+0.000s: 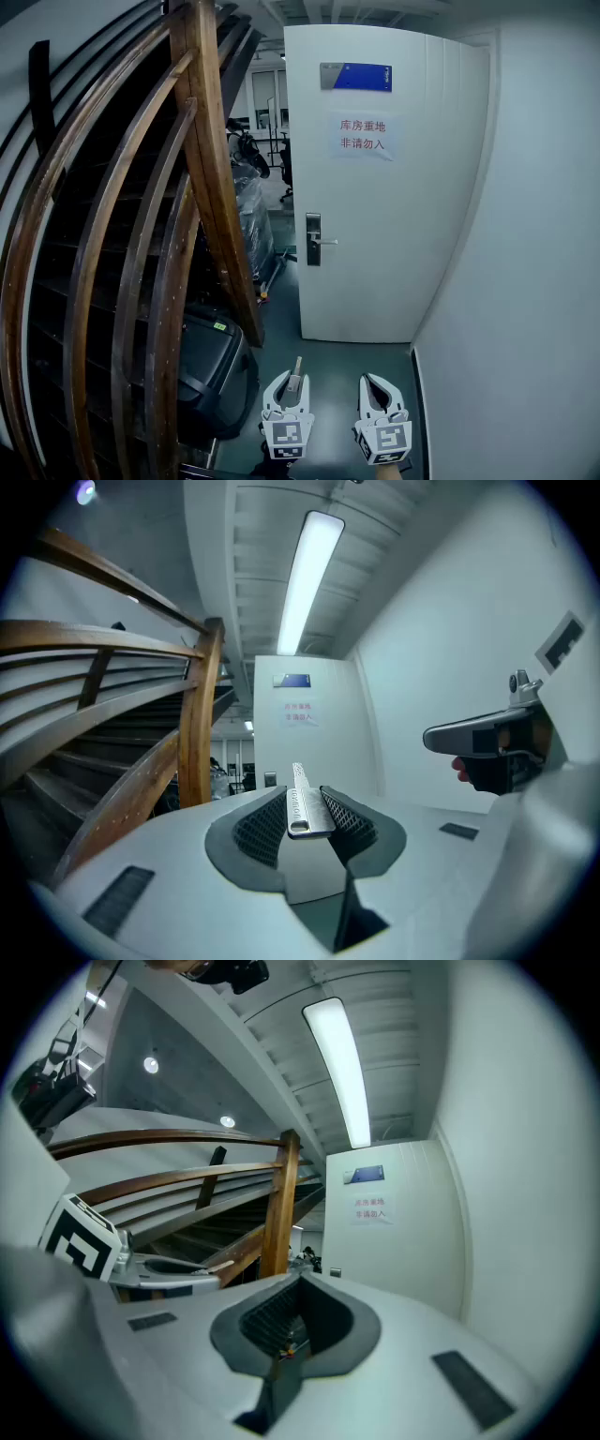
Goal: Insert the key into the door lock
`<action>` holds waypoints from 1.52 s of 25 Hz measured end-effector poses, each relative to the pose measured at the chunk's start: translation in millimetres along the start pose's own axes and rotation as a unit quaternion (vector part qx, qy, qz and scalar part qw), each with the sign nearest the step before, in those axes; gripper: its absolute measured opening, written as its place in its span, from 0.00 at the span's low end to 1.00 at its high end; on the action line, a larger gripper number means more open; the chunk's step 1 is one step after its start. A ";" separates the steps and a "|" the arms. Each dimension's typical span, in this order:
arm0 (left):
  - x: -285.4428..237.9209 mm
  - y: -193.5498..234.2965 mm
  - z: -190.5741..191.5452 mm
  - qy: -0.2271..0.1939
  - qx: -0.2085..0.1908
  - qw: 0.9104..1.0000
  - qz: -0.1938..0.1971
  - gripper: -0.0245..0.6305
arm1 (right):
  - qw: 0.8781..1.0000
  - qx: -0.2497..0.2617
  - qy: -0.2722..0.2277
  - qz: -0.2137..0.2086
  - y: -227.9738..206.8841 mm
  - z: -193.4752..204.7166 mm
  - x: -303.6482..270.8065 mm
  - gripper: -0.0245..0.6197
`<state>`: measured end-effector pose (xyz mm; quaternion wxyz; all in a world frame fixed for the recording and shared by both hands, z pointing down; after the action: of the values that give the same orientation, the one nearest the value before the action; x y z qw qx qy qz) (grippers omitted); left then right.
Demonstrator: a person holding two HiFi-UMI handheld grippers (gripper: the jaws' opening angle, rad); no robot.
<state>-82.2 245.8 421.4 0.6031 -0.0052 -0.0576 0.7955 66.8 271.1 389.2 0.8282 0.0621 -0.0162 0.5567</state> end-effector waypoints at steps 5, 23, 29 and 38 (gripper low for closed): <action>-4.1 -12.4 0.7 0.000 0.002 1.000 0.006 0.22 | 1.000 0.000 0.001 -0.004 -4.4 2.9 3.6 0.05; 5.1 -33.2 42.5 0.056 0.007 0.998 -0.016 0.22 | 0.997 -0.053 0.060 -0.018 -21.8 61.8 22.9 0.05; -36.1 -10.4 52.7 0.056 0.010 0.998 -0.017 0.22 | 0.997 -0.047 0.064 -0.024 -24.3 69.9 -23.5 0.05; -124.7 25.8 48.9 0.036 0.019 0.999 0.013 0.22 | 0.998 -0.029 0.052 -0.010 -35.9 62.5 -117.2 0.05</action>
<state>-76.8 115.0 459.8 0.5944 -0.0231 -0.0203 0.8036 58.1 142.3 436.8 0.8350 0.0092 0.0116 0.5500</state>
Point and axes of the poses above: the fingertips, and each gripper's own axes: x backward along the fingers, y to its left, z out of its underside, the point moved 1 cm from there along x, backward along the fingers, and after that the axes turned 4 degrees about -y, right-handed, at the moved point
